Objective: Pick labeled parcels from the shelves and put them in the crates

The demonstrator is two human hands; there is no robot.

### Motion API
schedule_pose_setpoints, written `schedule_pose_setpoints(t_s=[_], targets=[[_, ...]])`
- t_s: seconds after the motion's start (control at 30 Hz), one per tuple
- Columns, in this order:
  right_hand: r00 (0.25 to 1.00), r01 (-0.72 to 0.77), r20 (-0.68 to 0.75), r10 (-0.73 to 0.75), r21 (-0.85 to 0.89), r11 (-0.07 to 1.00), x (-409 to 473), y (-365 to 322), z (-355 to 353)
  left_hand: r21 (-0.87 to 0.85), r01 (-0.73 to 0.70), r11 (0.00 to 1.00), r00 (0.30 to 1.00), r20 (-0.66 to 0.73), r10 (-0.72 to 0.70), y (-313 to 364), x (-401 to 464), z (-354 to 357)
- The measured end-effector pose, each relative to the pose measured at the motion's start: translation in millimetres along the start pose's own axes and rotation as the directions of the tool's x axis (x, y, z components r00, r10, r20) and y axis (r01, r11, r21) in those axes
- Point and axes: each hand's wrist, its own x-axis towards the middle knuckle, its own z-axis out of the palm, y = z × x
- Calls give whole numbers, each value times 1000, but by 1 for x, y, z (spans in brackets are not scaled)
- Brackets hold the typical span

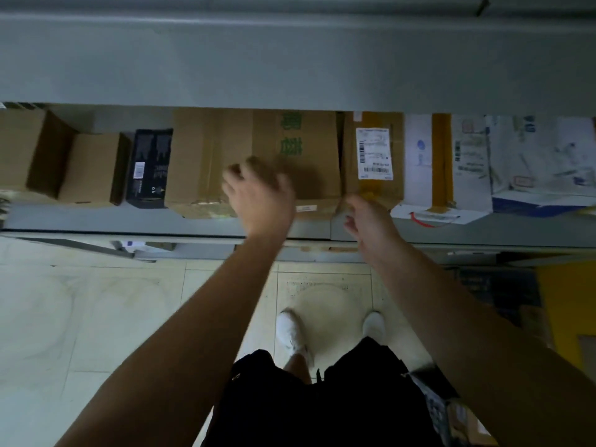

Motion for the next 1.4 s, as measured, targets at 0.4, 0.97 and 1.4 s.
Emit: schedule_pose_setpoints(t_s=[0.4,0.97,1.4], targets=[[998,-10,-59,13,43,999,-12,-6,31,-452,259,854,936,335,-107,-45,39,-28],[931,217,313,-188,-61,974,-80,7,-24,-818,473,327,864,503,10,-109,-61,-77],[765,471,505,-401,-12,882,-114,23,-56,-748,442,494,836,544,76,-92,-116,-87]])
